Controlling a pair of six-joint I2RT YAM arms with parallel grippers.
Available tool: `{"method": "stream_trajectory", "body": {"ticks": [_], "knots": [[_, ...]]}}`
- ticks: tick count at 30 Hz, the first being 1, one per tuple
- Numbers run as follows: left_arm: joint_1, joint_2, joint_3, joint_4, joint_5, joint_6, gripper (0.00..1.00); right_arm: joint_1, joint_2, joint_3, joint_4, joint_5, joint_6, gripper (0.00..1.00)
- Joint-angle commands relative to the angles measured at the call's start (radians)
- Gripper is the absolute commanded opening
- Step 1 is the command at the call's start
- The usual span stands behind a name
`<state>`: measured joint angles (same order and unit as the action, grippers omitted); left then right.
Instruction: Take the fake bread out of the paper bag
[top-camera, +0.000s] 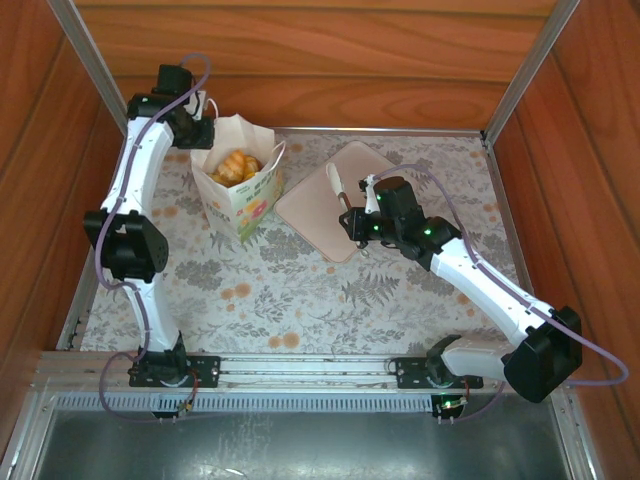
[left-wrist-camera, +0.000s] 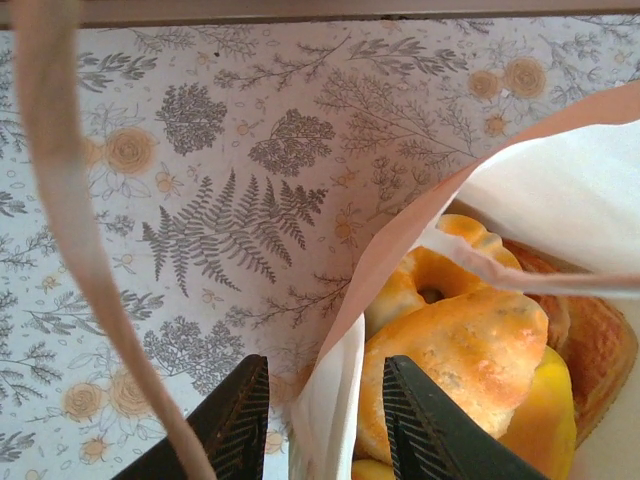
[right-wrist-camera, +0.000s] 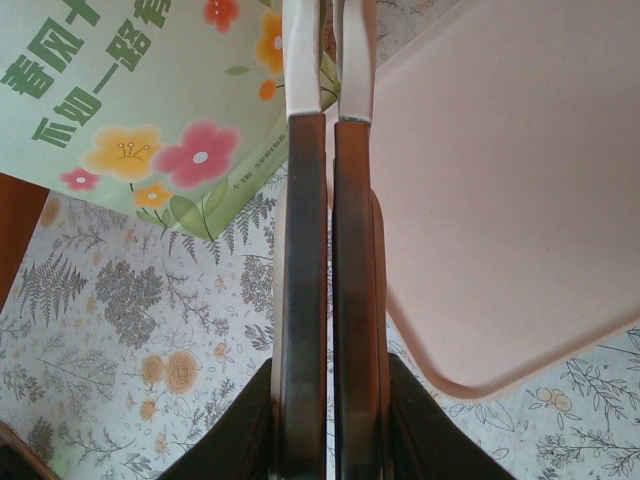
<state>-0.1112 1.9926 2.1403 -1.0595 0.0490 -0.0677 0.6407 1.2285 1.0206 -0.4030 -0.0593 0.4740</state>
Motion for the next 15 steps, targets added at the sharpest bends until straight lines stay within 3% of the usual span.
{"method": "stream_trajectory", "body": {"ticks": [1,5,10,15], "knots": [[-0.008,0.034,0.043,-0.064,-0.029,0.027,0.37,-0.007,-0.02,-0.004,0.045,-0.021,0.009,0.21],[-0.011,0.058,0.068,-0.08,-0.038,0.028,0.34,-0.007,-0.026,-0.014,0.047,-0.021,0.016,0.21],[-0.013,0.074,0.093,-0.09,-0.044,0.026,0.17,-0.007,-0.034,-0.023,0.047,-0.021,0.017,0.21],[-0.017,0.078,0.141,-0.097,-0.06,0.032,0.08,-0.007,-0.05,-0.034,0.047,-0.017,0.019,0.21]]}}
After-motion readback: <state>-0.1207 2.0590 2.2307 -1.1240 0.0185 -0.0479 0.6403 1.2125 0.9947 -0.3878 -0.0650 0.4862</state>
